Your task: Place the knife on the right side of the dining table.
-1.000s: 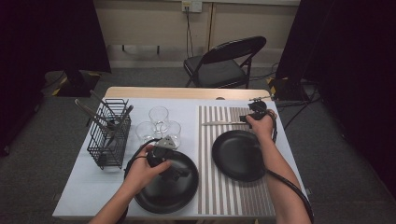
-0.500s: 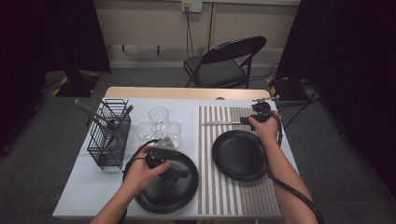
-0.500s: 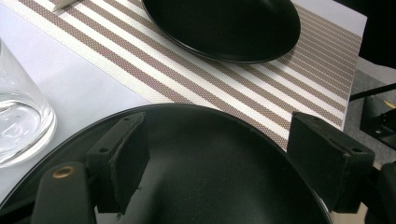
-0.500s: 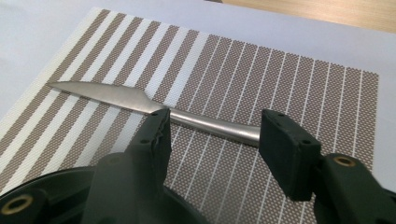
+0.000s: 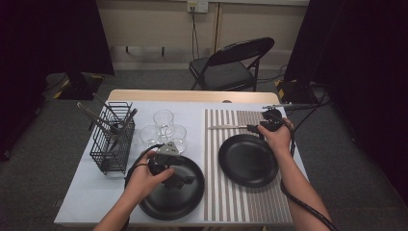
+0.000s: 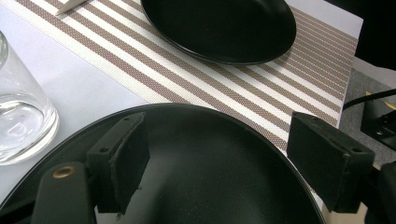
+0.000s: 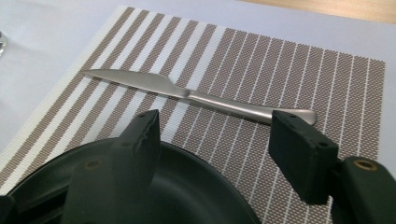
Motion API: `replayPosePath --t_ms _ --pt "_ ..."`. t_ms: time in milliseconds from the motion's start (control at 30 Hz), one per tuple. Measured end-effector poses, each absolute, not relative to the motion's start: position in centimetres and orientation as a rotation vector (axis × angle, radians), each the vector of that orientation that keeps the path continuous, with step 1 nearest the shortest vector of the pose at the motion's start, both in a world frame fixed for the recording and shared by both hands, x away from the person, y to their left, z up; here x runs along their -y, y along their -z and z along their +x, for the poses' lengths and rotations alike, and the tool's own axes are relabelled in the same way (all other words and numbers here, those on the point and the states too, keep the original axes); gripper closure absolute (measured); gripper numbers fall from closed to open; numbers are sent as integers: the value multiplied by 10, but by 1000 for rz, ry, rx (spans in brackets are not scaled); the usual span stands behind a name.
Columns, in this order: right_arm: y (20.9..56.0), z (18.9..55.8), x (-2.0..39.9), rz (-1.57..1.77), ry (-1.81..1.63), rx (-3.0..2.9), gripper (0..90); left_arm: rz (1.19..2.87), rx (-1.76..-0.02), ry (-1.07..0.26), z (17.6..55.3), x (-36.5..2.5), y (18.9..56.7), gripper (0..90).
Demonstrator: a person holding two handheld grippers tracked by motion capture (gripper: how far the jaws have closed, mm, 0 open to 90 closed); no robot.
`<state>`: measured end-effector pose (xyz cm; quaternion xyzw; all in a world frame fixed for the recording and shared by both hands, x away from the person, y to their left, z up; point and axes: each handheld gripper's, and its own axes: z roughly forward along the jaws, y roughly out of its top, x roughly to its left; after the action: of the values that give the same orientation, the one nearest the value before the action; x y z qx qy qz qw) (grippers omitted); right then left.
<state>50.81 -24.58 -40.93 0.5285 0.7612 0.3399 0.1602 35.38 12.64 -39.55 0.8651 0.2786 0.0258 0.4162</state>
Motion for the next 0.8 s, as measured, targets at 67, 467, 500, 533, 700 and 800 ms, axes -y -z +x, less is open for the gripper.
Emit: replayPosePath --t_ms 67,467,500,533,700,800 --pt "409 506 245 1510 -979 -2179 327 2175 -700 -66 353 -128 394 208" --pt "406 492 241 1482 -983 -2197 291 2177 -708 -75 351 -131 394 208" --pt "406 491 242 1477 -983 -2197 288 2174 -713 -80 351 -132 395 208" --pt "406 491 242 1477 -983 -2197 288 2174 -713 -80 351 -132 395 208" --pt "404 483 242 1464 -996 -2207 270 2170 -719 -84 351 -134 395 208" --pt "405 480 241 1475 -1008 -2213 255 2181 -716 -87 351 -135 393 209"
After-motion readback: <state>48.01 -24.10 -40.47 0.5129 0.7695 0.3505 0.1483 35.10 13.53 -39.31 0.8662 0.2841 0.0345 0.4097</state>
